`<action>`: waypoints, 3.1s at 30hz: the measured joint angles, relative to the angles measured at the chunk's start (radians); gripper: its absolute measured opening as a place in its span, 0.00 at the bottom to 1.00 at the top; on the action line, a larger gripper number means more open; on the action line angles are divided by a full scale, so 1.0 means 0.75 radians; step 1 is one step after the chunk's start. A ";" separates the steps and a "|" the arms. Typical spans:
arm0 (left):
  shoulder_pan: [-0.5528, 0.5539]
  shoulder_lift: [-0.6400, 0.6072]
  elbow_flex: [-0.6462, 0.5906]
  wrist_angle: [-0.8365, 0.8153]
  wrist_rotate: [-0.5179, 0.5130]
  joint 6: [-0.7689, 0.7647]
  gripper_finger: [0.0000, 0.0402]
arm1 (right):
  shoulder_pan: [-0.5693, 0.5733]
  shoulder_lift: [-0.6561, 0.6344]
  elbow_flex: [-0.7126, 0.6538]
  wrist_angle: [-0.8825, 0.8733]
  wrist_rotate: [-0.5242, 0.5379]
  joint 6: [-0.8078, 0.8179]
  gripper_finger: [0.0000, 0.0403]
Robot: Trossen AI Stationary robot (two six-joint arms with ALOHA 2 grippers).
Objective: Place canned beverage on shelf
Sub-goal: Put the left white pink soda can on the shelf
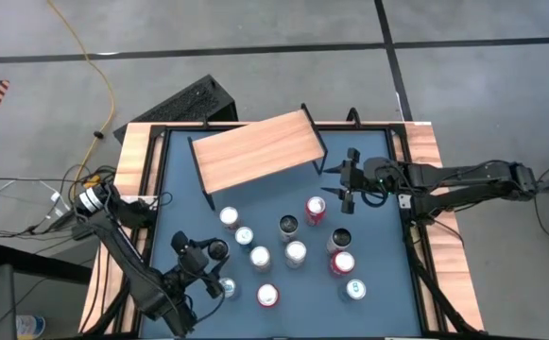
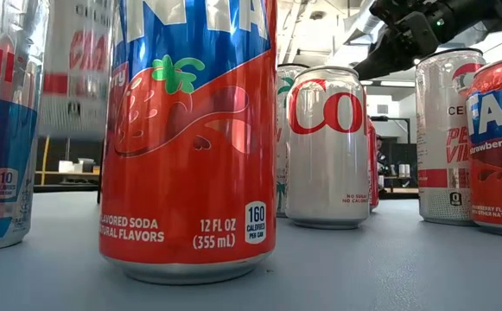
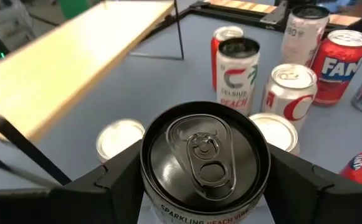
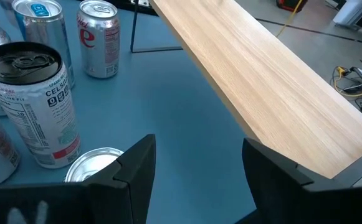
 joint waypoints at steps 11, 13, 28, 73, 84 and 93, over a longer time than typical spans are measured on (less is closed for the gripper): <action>0.015 -0.301 0.071 -0.071 -0.090 0.198 0.61 | 0.000 0.000 0.000 0.001 0.002 -0.042 0.56; 0.030 -0.391 0.071 -0.016 -0.090 0.335 0.61 | 0.000 0.000 0.000 0.001 0.002 -0.052 0.56; 0.418 -0.885 0.071 0.646 0.305 1.720 0.61 | 0.000 -0.001 0.000 0.002 0.002 -0.054 0.56; 2.587 -0.868 -0.242 1.076 2.637 2.679 0.62 | -0.001 -0.001 0.000 0.001 0.002 -0.025 0.56; 2.602 -0.867 -0.384 1.295 2.663 2.692 0.63 | -0.037 -0.001 0.000 0.002 0.002 -0.020 0.56; 2.473 -0.776 -0.371 1.739 2.668 2.432 0.63 | -0.072 -0.001 0.000 0.002 0.002 -0.019 0.56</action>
